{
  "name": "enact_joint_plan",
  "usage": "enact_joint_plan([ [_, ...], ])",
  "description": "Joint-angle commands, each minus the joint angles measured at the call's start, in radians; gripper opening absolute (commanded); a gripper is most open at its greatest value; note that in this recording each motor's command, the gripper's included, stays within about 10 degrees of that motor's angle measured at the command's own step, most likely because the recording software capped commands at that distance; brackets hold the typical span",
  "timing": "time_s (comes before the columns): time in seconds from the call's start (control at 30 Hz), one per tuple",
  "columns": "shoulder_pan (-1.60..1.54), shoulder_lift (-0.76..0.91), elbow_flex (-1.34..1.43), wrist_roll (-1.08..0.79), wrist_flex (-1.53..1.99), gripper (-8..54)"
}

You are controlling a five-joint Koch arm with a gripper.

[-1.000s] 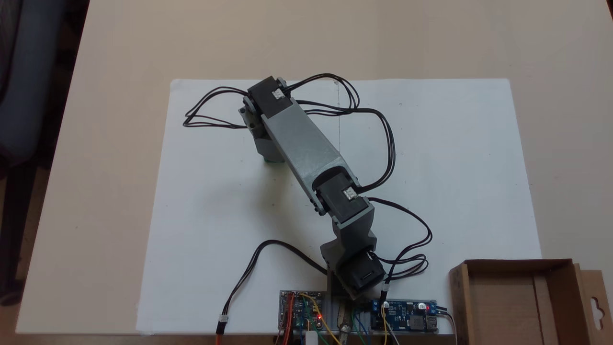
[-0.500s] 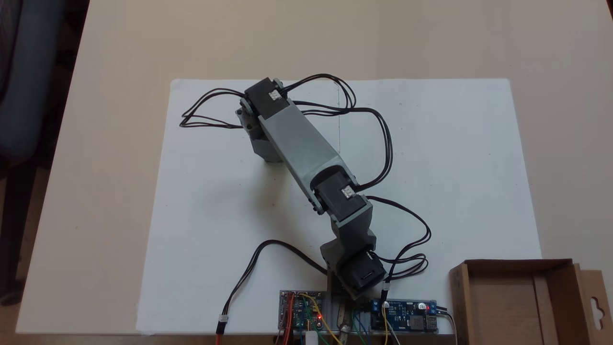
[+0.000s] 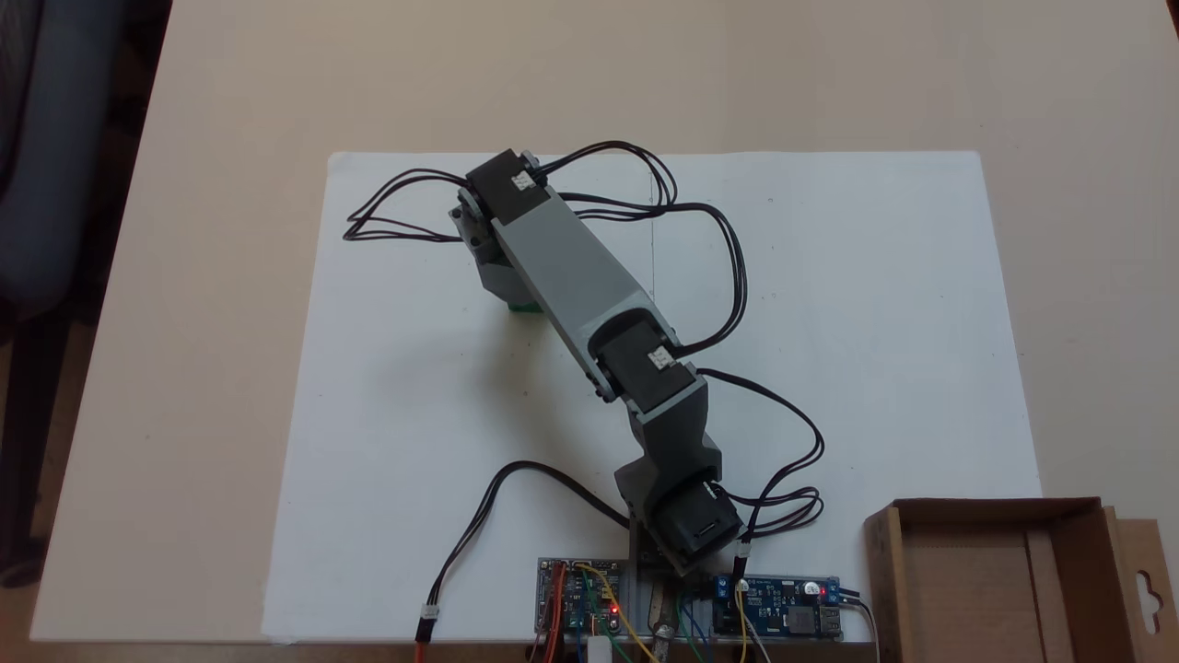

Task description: Grasp a green dice and put it in the bin.

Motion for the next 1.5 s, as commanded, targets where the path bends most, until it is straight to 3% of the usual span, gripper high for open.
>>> enact_joint_plan([
  [0.0,-0.012,0.020,-0.012,0.071,-0.035,43.1],
  [0.7,-0.049,0.015,-0.005,-0.083,-0.037,42.6],
  [1.47,-0.035,-0.083,-0.003,-0.129,-0.063,42.8],
])
